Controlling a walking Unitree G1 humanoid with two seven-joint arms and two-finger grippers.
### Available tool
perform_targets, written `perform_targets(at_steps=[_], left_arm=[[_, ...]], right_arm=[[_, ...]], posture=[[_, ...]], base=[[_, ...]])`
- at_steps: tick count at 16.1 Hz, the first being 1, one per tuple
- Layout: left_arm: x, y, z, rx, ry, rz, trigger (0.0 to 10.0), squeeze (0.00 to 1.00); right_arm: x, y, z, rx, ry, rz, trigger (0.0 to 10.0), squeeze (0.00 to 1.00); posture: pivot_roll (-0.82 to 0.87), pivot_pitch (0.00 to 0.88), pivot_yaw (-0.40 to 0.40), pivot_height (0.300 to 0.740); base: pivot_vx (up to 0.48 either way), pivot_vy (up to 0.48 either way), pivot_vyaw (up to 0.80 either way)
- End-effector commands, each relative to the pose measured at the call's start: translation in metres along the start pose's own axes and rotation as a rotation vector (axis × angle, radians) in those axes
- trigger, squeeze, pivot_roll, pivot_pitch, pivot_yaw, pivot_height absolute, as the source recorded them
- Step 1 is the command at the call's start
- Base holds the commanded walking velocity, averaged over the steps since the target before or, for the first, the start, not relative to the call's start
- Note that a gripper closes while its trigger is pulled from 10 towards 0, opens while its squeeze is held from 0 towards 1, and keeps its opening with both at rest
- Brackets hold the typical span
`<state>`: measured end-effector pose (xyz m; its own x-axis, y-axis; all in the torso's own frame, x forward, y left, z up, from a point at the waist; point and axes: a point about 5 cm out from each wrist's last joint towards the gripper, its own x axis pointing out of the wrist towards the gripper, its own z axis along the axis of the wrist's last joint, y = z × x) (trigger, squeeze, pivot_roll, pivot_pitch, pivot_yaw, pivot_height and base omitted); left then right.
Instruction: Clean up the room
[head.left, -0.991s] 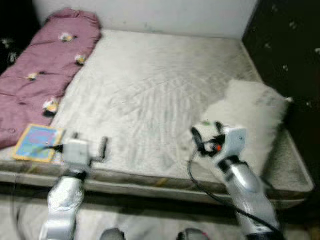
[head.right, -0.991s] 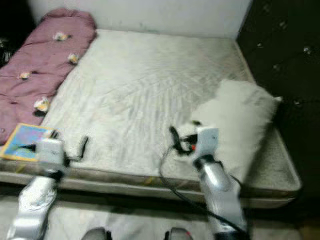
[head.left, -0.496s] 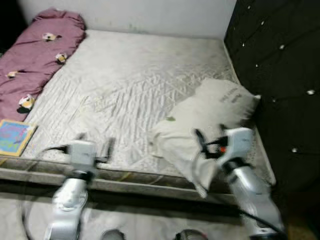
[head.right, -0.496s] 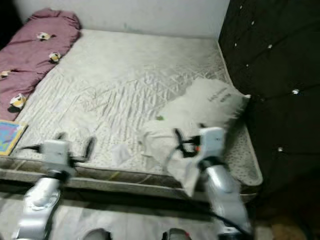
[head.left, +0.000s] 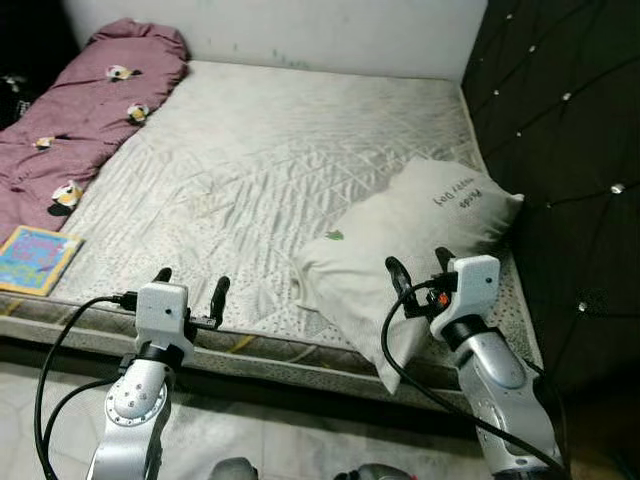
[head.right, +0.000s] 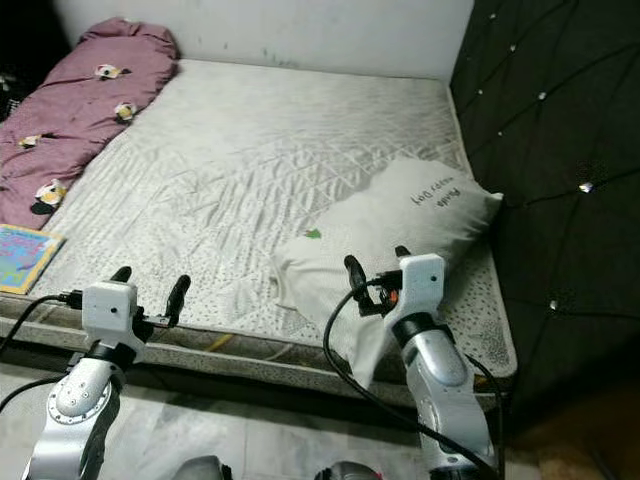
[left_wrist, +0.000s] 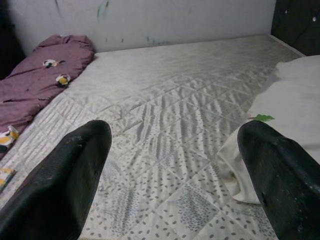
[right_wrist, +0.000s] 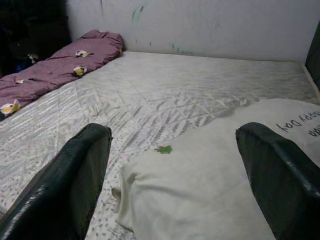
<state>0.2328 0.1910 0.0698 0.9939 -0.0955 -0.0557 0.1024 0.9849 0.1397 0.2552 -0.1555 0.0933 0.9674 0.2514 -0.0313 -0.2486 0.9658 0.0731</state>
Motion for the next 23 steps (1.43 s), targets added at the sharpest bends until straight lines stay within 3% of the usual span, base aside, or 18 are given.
perform_targets(at_steps=[1,7,13,18,23], left_arm=[[0.0014,0.0014,0.0064,0.008,-0.029,-0.012,10.0,0.00],[0.0013,0.0026,0.0059,0.010,-0.025,-0.011,10.0,0.00],[0.0023,0.0057,0.0041,0.031,-0.007,0.022,10.0,0.00],[0.0034,0.0056,0.0060,0.047,-0.014,0.016,10.0,0.00],[0.0012,0.0062,0.0059,0.055,-0.011,0.001,10.0,0.00]], right_arm=[[0.0020,0.0003,0.0046,0.003,-0.014,-0.004,10.0,0.00],[0.0022,0.0008,0.0042,0.008,-0.013,-0.011,10.0,0.00],[0.0019,0.0009,0.0037,0.011,-0.010,-0.020,10.0,0.00],[0.0021,-0.0001,0.0045,0.006,-0.008,-0.028,10.0,0.00],[0.0005,0.0033,0.0034,0.006,-0.006,-0.031,10.0,0.00]], posture=[[-0.04,0.022,-0.018,0.740],[-0.04,0.026,-0.016,0.740],[-0.04,0.028,-0.015,0.740],[-0.04,0.040,-0.009,0.740],[-0.03,0.048,0.000,0.740]], base=[[0.345,0.000,0.00],[0.335,0.000,-0.15],[0.000,0.000,0.00],[0.000,0.000,-0.80],[0.000,-0.286,0.00]])
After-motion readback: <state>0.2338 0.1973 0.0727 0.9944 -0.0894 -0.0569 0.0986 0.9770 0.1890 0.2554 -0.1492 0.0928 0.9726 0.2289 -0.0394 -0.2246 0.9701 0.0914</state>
